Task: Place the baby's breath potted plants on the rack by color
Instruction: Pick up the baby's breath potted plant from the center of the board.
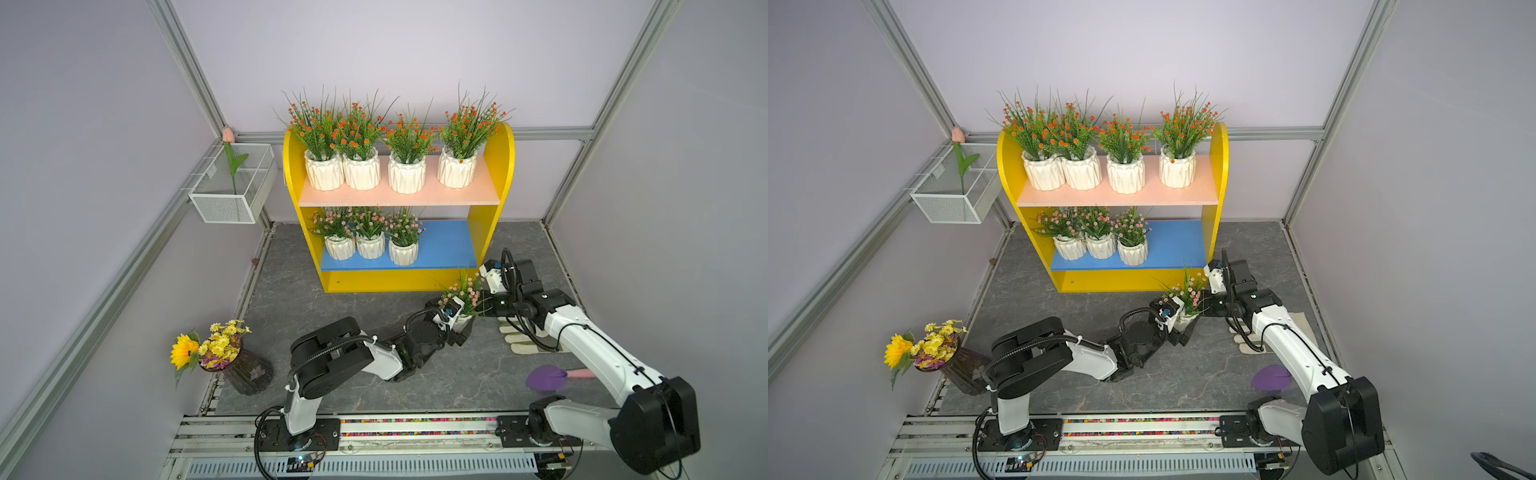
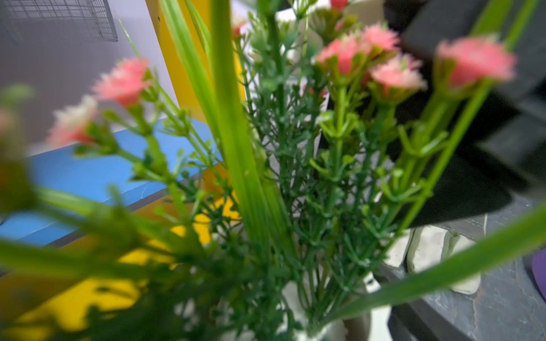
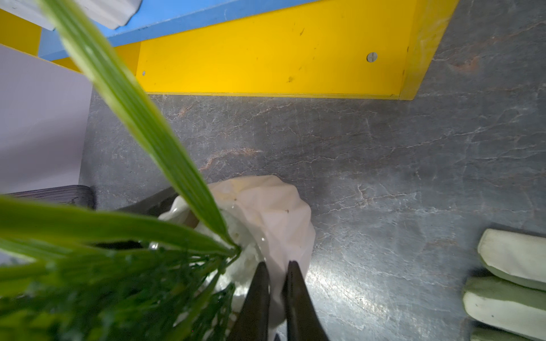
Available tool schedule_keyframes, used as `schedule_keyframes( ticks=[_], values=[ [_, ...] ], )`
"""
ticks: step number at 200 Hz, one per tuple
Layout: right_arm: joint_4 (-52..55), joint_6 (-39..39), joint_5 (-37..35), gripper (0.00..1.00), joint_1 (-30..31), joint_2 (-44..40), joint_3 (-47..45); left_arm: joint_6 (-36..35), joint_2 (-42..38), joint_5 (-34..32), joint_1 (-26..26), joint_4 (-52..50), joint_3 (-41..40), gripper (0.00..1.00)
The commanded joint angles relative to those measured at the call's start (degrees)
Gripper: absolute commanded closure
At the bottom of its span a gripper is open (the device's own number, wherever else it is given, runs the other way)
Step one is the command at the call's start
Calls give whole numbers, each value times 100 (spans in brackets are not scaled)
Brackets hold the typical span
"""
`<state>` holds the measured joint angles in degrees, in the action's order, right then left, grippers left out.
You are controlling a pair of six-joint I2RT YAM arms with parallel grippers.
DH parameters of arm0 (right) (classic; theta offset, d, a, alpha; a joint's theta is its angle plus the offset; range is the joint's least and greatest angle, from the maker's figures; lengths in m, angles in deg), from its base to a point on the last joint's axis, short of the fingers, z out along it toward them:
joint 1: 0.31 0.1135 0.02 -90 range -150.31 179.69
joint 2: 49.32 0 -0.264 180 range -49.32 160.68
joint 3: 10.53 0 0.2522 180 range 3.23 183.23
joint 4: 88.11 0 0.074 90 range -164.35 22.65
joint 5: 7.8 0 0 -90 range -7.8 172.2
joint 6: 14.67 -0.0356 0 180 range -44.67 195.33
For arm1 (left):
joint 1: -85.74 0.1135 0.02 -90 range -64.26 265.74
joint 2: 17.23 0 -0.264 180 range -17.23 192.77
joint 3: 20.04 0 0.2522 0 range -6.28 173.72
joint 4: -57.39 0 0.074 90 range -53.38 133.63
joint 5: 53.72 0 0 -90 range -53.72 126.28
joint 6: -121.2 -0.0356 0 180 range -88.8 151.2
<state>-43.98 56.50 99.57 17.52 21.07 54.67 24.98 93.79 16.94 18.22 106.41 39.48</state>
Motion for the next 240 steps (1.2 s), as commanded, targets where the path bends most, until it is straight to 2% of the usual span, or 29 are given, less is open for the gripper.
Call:
schedule_keyframes(
  ticks=[1,53,97,115,151,187,240],
  values=[
    [-314,-17,415,89,133,-188,243,70,174,230,-30,-403,208,1],
    [-326,26,347,89,149,-174,207,170,184,228,-24,-727,347,0],
    [-321,57,261,89,155,-228,200,269,224,211,-23,-959,450,4],
    [-319,72,233,89,152,-227,193,246,231,240,-19,-1051,491,9],
    [-354,74,182,88,159,-228,155,214,198,288,-24,-1127,507,26],
    [-494,36,106,85,151,-186,60,371,93,115,21,-1552,681,36],
    [-652,-56,-98,80,66,-158,-68,595,-96,-105,130,-1939,797,41]
  ],
)
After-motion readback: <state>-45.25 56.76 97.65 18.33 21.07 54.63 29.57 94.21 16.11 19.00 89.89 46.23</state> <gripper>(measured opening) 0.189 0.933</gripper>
